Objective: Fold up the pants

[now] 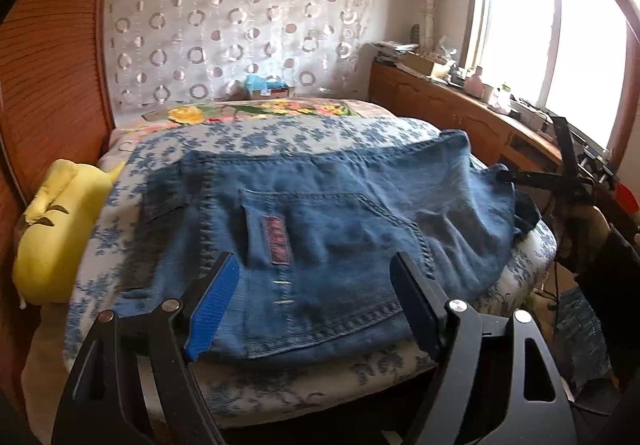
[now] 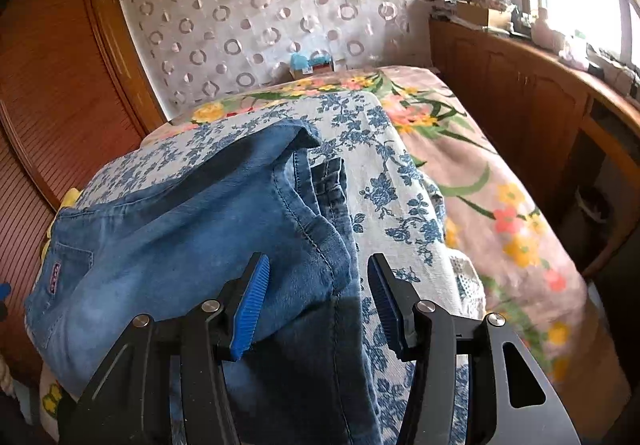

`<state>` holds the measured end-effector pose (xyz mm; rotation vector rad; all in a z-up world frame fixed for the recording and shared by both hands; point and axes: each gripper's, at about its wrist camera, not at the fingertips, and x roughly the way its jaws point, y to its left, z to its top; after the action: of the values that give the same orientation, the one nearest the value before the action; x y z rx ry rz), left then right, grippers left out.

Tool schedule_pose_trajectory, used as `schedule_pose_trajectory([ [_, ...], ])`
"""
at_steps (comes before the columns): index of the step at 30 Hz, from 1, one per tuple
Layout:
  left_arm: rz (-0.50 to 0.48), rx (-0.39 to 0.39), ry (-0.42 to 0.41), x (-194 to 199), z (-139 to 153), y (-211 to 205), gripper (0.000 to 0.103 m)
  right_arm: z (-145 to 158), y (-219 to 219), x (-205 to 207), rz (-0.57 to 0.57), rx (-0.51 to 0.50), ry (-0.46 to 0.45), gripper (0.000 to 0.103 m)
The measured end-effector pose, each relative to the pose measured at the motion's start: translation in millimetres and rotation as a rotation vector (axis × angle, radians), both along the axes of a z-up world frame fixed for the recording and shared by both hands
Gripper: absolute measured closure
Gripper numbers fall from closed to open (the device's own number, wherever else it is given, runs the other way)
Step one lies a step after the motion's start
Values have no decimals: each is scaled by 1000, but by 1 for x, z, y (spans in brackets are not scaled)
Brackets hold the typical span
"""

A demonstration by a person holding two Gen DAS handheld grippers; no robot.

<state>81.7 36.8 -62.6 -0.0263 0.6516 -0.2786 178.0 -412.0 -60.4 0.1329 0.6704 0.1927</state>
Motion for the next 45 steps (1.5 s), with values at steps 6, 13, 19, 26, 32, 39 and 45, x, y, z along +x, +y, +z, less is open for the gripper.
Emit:
schedule_pose_trajectory([
  [6, -11, -1, 16, -1, -7, -8, 24, 1, 6, -2, 14, 8, 15, 74],
  [13, -8, -5, 26, -1, -8, -14, 24, 18, 2, -32, 52, 2, -59, 95],
  [19, -9, -10, 31, 0, -8, -17, 24, 39, -14, -90, 15, -17, -146, 95],
  [26, -15, -2, 47, 3, -7, -25, 24, 19, -28, -117, -3, -20, -96, 95],
  [32, -13, 9, 37, 1, 1, -27, 24, 22, -26, -112, -6, 7, -88, 95],
  [39, 0, 13, 33, -2, 5, -24, 24, 37, -13, -107, 48, 21, -130, 96],
  [45, 21, 10, 29, -6, 7, -14, 24, 68, 32, -109, 167, 3, -202, 96],
])
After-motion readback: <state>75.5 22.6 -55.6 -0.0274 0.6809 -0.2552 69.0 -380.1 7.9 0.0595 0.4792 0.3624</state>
